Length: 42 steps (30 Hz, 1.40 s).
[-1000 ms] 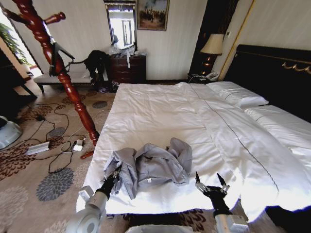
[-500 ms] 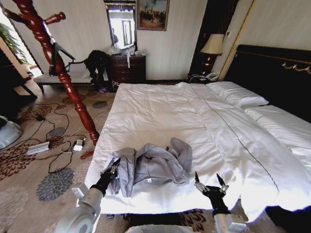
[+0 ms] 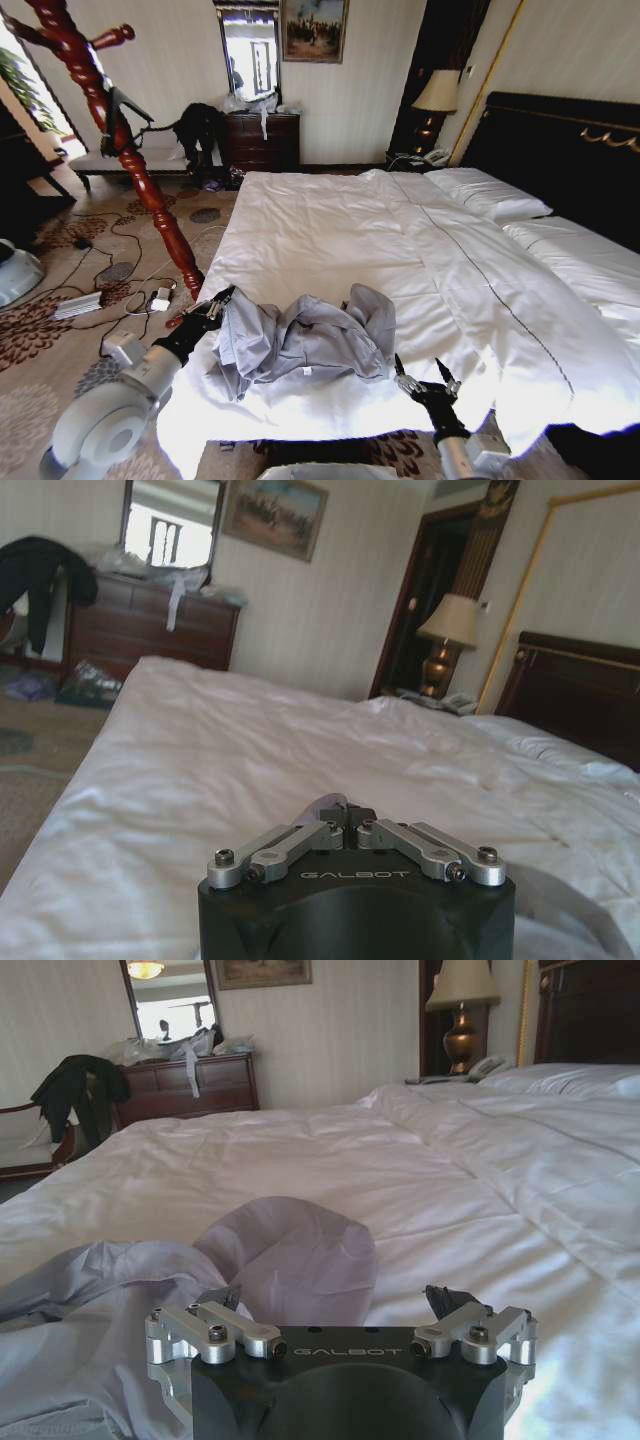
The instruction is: Pick up the clothes from the bed and hang them on the clothes hanger.
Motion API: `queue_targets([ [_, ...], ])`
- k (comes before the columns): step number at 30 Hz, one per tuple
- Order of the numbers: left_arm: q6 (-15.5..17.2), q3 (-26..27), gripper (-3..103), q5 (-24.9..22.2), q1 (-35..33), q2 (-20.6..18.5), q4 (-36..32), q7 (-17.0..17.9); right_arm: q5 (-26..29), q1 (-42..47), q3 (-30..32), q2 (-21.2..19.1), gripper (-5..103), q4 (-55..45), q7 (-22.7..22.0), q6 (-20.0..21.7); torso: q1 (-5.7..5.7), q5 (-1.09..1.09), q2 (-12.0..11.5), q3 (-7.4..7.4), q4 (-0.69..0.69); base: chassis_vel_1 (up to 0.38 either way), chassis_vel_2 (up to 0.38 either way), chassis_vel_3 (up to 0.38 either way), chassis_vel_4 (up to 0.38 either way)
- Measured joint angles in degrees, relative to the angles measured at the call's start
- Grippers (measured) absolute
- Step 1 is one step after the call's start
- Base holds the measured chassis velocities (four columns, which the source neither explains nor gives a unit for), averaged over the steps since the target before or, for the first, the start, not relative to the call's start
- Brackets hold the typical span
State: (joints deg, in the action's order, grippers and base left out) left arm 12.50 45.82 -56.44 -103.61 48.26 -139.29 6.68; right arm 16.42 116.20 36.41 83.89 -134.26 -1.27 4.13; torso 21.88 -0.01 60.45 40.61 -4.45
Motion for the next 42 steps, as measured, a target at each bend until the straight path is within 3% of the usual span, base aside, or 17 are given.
queue_targets([
  [2, -0.11, 0.08, 1, 0.47, -1.02, 0.6, 0.07, -0.28, 1.15, -0.3, -0.03, -0.63, 100, 0.09, -0.08, 0.56, 0.0, 0.01, 0.0, 0.0, 0.0, 0.0, 0.0, 0.0, 0.0],
  [5, -0.99, 0.24, 1, 4.46, -6.4, 4.23, 0.37, -2.29, 9.69, -2.27, -0.11, -3.46, 100, 0.24, -0.73, 4.68, 0.0, 0.01, 0.0, 0.0, 0.01, 0.0, 0.0, 0.0, 0.0],
  [8, -1.61, -0.03, 1, 6.59, -9.07, 5.38, 0.62, -3.26, 14.08, -4.1, 0.61, -5.03, 100, 0.83, -1.22, 7.22, 0.0, 0.02, 0.0, 0.0, 0.01, 0.0, 0.0, 0.0, 0.0],
  [13, -2.06, -1.21, 1, 8.89, -11.38, 7.32, 0.58, -3.79, 18.45, -6.09, 1.58, -7.76, 100, 1.2, -1.15, 10.7, 0.0, 0.02, 0.0, 0.0, -0.02, 0.0, 0.0, 0.0, 0.0],
  [30, -5.52, -2.54, 1, 17.46, -23.33, 13.04, 1.25, -7.42, 19.97, -14.98, -0.72, -12.36, 102, 10.3, -0.33, 12.73, 0.0, 0.02, 0.0, 0.0, 0.0, 0.0, 0.0, 0.0, 0.0],
  [33, -6.92, -3.45, 1, 19.81, -24.9, 14.28, 2.2, -7.91, 19.95, -14.52, -1.87, -12.19, 93, 10.32, 0.36, 12.92, -0.01, 0.0, 0.0, 0.0, -0.01, 0.0, 0.0, 0.0, 0.0],
  [39, -7.31, -4.06, 1, 20.47, -25.11, 15.13, 2.53, -7.94, 19.57, -14.6, -3.56, -11.57, 90, 10.64, 0.83, 13.03, -0.01, 0.01, 0.0, 0.0, -0.02, 0.0, 0.0, 0.0, 0.0],
  [42, -7.33, -4.42, 1, 20.74, -24.93, 15.45, 2.78, -7.92, 19.48, -15.37, -4.03, -11.35, 74, 10.81, 0.83, 13.1, 0.0, 0.01, 0.0, 0.0, -0.01, 0.0, 0.0, 0.0, 0.0],
])
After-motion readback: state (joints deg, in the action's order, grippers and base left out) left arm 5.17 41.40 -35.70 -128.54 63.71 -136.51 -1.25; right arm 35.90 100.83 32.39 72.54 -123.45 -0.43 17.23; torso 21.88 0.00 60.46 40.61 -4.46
